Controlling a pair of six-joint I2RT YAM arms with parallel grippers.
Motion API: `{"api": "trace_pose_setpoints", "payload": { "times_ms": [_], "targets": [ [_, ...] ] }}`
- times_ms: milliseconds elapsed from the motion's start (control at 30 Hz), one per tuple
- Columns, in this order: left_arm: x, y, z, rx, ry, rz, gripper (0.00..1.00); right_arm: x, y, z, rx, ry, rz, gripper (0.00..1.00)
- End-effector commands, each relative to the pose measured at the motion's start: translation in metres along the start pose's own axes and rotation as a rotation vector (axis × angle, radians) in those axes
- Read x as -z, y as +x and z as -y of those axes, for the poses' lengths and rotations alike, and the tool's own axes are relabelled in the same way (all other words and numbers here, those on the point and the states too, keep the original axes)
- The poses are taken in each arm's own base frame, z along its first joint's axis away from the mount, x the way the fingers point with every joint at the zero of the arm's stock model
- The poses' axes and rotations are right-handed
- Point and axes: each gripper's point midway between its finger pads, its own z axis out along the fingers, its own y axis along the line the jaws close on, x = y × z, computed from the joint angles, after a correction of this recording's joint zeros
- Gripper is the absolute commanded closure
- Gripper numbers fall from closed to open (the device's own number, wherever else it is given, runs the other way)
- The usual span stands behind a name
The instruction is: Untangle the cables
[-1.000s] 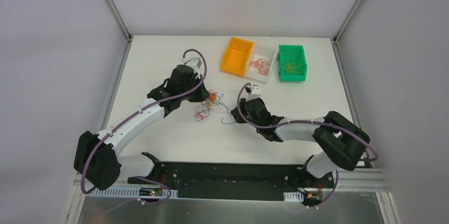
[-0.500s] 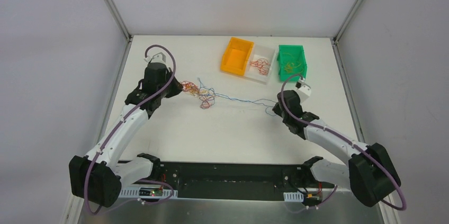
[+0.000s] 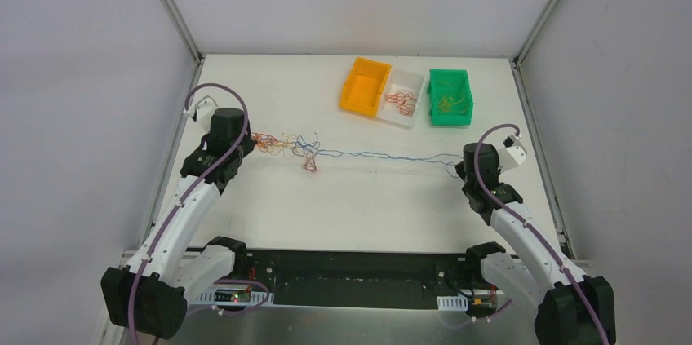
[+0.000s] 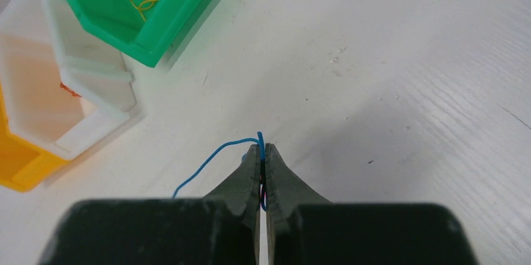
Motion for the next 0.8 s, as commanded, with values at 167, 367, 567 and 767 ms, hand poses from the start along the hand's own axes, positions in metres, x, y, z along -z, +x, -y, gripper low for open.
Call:
{"api": "trace_pose_setpoints", "payload": {
  "times_ms": [167,367,567,767],
  "targets": [
    [0.006,-0.019,-0.024,0.06,-0.109,0.098,1.0,0.0,-0.01,0.014,-0.019,0.054,0.033,1.0],
    [0.001,0.006,0.014,-0.035,0.073,-0.061,1.0,0.007,0.003,-0.017,0.03,-0.089,-0.074,1.0],
    [0.007,0.055,0.075,-0.134,0.409,-0.339,1.0,0.014,0.016,-0.04,0.101,-0.182,-0.192,0.33],
    [0.009,0.07,0.09,-0.096,0.514,-0.387,1.0,0.038,0.045,-0.084,0.287,-0.362,-0.321,0.08]
  ]
}}
